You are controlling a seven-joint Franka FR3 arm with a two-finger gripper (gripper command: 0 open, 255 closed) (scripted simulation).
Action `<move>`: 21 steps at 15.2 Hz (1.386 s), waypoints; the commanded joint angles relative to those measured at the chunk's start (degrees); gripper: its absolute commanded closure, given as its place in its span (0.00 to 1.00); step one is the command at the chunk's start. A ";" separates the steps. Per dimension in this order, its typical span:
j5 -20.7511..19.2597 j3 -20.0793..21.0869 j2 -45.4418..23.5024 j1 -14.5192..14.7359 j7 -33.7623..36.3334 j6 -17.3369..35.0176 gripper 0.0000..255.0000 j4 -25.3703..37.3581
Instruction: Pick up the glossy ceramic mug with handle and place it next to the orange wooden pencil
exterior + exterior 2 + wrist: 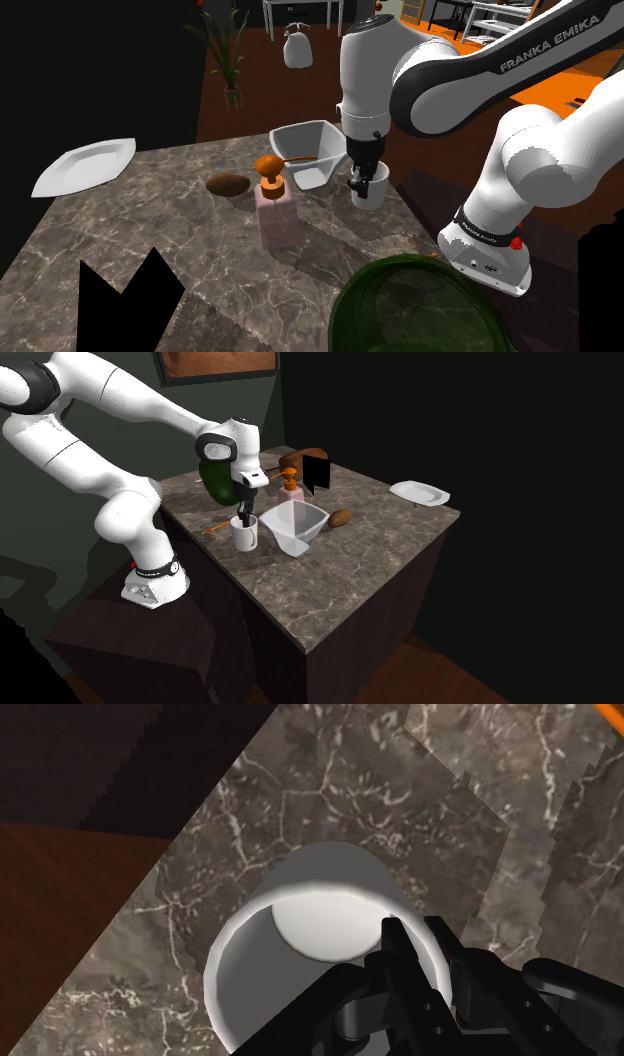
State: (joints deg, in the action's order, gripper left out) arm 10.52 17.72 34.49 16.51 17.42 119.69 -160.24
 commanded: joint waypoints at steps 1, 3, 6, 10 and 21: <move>0.00 0.00 -0.02 0.00 0.00 0.03 1.00 0.00; 0.00 0.00 -0.02 0.00 0.00 0.03 1.00 0.00; 0.00 0.00 -0.02 0.00 0.00 0.04 0.00 0.00; -0.25 -0.34 0.94 -0.06 -0.01 -2.33 0.00 1.43; -0.96 -1.22 2.85 -0.28 0.01 -8.56 0.00 5.77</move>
